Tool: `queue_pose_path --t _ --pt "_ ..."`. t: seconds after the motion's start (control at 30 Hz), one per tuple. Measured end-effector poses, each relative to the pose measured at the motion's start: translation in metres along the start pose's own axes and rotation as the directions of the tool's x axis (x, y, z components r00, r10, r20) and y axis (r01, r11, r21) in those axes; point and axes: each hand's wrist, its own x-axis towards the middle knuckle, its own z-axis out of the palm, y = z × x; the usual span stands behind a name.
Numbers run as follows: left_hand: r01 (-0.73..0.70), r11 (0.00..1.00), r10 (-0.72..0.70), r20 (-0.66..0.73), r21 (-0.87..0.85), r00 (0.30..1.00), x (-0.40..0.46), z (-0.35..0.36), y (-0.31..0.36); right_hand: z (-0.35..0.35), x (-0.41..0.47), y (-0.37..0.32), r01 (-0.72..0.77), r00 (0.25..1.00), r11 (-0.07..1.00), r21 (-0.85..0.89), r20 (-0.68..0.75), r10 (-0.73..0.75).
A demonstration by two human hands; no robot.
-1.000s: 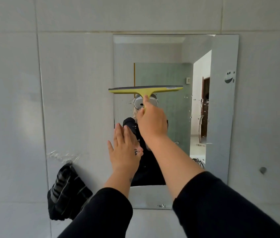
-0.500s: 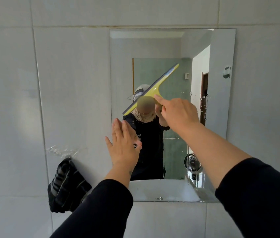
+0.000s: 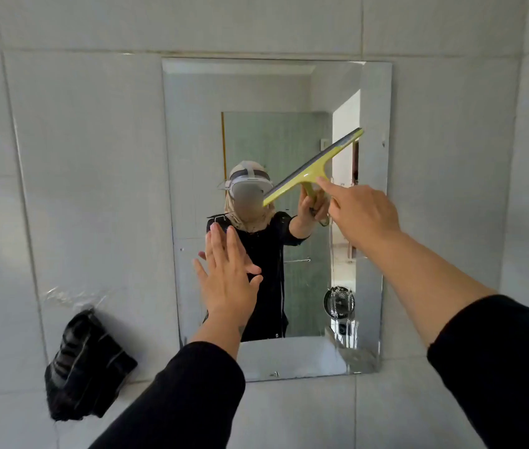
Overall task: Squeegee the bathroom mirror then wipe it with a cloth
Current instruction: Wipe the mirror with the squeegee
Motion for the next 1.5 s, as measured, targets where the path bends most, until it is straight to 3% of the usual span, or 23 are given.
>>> queue_pose_path --t 0.2,0.4,0.57,0.73,0.93,1.27,1.5 --pt "-0.015 1.000 0.015 -0.001 -0.016 1.000 0.000 0.007 0.005 0.011 -0.013 0.036 -0.136 0.990 0.980 0.144 -0.026 0.141" --pt "-0.016 1.000 0.016 -0.005 0.010 1.000 -0.001 0.009 0.006 0.022 -0.037 0.037 -0.281 0.952 0.889 0.362 -0.008 0.305" --pt "-0.022 1.000 0.022 0.009 -0.007 1.000 -0.001 0.006 0.003 0.047 -0.051 0.005 -0.435 0.859 0.618 0.655 0.094 0.504" --pt "-0.023 1.000 0.023 0.007 0.013 1.000 -0.005 -0.001 -0.008 0.055 -0.053 -0.036 -0.504 0.769 0.354 0.788 0.222 0.600" --pt "0.044 0.998 -0.045 0.028 0.037 0.999 -0.014 -0.009 -0.039 0.054 -0.052 -0.074 -0.525 0.745 0.261 0.810 0.288 0.602" --pt "0.129 0.991 -0.133 0.098 0.046 0.986 -0.026 -0.019 -0.076 0.083 -0.052 -0.157 -0.428 0.851 0.461 0.778 0.176 0.495" --pt "0.143 0.988 -0.150 0.129 0.060 0.980 -0.023 -0.027 -0.091 0.078 -0.059 -0.172 -0.382 0.908 0.602 0.702 0.163 0.386"
